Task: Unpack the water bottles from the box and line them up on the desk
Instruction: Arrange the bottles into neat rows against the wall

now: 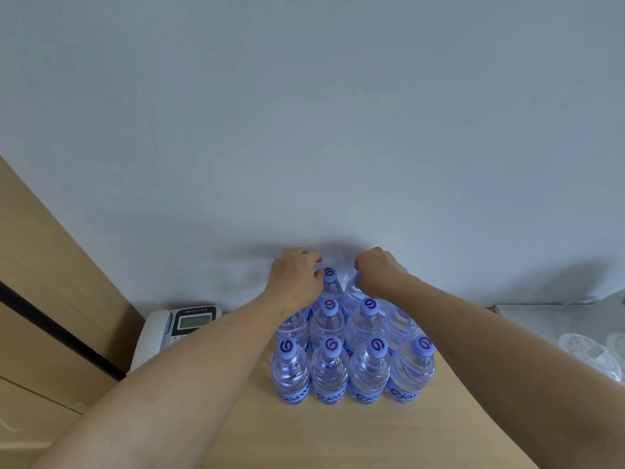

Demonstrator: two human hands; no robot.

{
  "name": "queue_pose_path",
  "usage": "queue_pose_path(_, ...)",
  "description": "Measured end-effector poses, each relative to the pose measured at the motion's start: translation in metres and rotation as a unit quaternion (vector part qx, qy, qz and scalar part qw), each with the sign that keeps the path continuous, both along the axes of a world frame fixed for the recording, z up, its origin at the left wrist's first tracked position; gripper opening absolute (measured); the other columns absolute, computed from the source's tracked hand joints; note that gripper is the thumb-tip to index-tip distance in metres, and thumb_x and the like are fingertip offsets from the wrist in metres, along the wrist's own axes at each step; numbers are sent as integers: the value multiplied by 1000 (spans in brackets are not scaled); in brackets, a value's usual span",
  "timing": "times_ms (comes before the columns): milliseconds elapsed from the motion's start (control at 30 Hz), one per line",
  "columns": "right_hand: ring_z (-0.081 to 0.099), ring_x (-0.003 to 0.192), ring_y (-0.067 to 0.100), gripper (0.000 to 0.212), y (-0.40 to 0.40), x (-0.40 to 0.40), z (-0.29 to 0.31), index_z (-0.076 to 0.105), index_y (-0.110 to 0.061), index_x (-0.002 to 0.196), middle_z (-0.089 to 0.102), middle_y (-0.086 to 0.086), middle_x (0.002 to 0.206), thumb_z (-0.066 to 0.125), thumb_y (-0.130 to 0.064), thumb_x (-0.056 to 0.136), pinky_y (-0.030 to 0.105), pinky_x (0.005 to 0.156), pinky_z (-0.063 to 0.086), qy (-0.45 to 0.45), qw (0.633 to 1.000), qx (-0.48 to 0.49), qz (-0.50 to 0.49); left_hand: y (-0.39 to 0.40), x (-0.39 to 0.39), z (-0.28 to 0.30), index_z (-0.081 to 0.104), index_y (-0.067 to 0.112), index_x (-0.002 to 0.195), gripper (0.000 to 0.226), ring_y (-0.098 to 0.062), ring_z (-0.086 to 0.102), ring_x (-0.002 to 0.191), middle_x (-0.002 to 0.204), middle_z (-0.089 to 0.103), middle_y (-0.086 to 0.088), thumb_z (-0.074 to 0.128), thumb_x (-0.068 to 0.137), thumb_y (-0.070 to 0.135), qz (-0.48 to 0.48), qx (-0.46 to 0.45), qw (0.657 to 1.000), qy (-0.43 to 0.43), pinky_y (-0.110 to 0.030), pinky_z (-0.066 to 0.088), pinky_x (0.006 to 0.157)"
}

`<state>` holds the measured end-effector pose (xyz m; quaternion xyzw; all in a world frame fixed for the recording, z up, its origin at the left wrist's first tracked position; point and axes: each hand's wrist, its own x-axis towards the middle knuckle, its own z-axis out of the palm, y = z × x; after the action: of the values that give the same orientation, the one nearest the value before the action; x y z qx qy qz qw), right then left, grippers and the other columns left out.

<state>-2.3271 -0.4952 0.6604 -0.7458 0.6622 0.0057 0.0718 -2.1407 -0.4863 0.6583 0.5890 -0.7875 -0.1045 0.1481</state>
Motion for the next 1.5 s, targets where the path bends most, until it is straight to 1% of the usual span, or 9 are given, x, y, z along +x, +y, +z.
queue_pose_path(400, 29, 52, 21, 35, 0, 4, 5, 30, -12, 56, 31, 5, 57, 55, -2, 78, 27, 43, 21, 22, 1000, 12, 16, -3, 4, 2, 59, 17, 128, 36, -29, 50, 118, 123, 62, -7, 52, 95, 30, 8, -7, 1000, 9, -41, 46, 95)
queue_pose_path(600, 44, 59, 24, 41, -3, 2, 4, 36, -12, 56, 40, 4, 61, 68, -15, 82, 25, 43, 28, 8, 1000, 17, -11, -4, 6, 1, 60, 17, 127, 35, -30, 50, 118, 122, 62, -7, 52, 95, 30, 6, -4, 1000, 13, -42, 46, 95)
queue_pose_path(867, 40, 55, 22, 42, -4, 5, 7, 35, -12, 55, 38, 4, 58, 68, -15, 81, 26, 43, 28, 29, 999, 29, -6, -7, 7, 1, 60, 16, 127, 36, -29, 50, 118, 123, 62, -7, 51, 95, 28, 3, -3, 1000, 20, -41, 46, 95)
queue_pose_path(1033, 50, 65, 23, 32, -5, 16, 17, 44, -16, 63, 48, 1, 69, 69, -22, 82, 28, 53, 37, 55, 998, 0, -1, -9, 10, 1, 61, 16, 126, 35, -29, 51, 119, 125, 62, -6, 52, 94, 28, 2, -7, 1000, 21, -42, 46, 95)
queue_pose_path(1100, 59, 77, 26, 17, -8, 29, 19, 56, -14, 73, 56, 3, 79, 65, -24, 85, 30, 61, 45, 24, 999, -22, 15, -10, 12, 1, 61, 16, 126, 35, -29, 52, 117, 125, 62, -6, 53, 94, 27, 0, -9, 1000, 22, -42, 47, 94)
queue_pose_path(1167, 60, 79, 26, 22, -9, 44, 18, 65, -13, 84, 61, 4, 84, 62, -34, 88, 32, 64, 48, -17, 999, -12, 26, -11, 14, 2, 62, 16, 125, 35, -29, 53, 116, 124, 63, -6, 54, 93, 27, 0, -12, 1000, 19, -42, 47, 93)
queue_pose_path(1267, 52, 71, 23, 38, -10, 59, 9, 51, -15, 66, 49, 0, 69, 62, -45, 87, 30, 59, 40, -20, 999, 2, 29, -13, 20, 1, 62, 17, 124, 34, -29, 53, 115, 121, 63, -6, 54, 93, 28, 6, -10, 1000, 24, -42, 47, 92)
queue_pose_path(1333, 47, 67, 24, 45, -11, 61, 4, 38, -16, 58, 40, 0, 62, 63, -38, 88, 29, 54, 33, -6, 1000, -3, 27, -13, 25, 0, 62, 17, 124, 33, -29, 53, 113, 118, 63, -7, 54, 93, 28, 9, -10, 999, 28, -42, 48, 91)
queue_pose_path(1500, 34, 50, 17, 38, -13, 66, 5, 35, -12, 56, 37, 1, 57, 66, -19, 76, 26, 43, 23, -1, 999, 9, 39, -13, 38, -4, 63, 16, 123, 33, -29, 54, 111, 116, 63, -8, 55, 93, 26, 18, -12, 999, 37, -41, 48, 89)
